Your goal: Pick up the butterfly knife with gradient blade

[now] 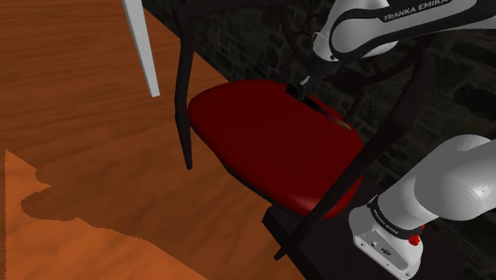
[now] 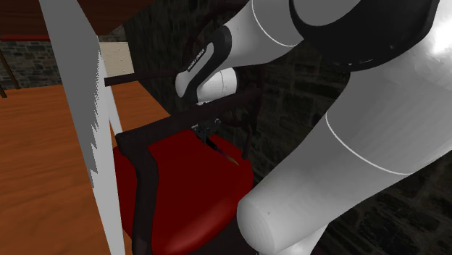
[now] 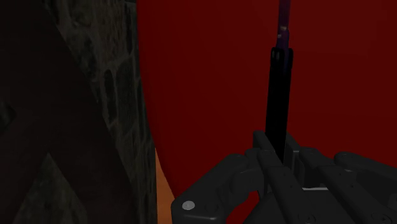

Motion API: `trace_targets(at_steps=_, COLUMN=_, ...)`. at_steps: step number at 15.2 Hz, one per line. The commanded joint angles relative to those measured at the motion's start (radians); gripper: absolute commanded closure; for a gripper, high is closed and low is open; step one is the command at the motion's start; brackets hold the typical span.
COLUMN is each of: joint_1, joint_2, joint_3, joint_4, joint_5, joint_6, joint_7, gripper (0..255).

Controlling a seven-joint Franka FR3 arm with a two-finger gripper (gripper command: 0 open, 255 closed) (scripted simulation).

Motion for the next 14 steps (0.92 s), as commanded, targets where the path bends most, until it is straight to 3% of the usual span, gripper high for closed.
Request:
trace_targets(at_steps=1, joint_1=-0.001, joint_2=-0.012, joint_3=0.001, joint_4=0.015, joint_5=-0.001, joint_6=-0.026, joint_7=0.002, gripper=255)
trace_targets(at_steps=14, joint_1=-0.003, joint_2=-0.075, joint_3=0.005, joint_4=0.132, joint_5=-0.004, joint_6=-0.207, joint_7=0.010, gripper=255)
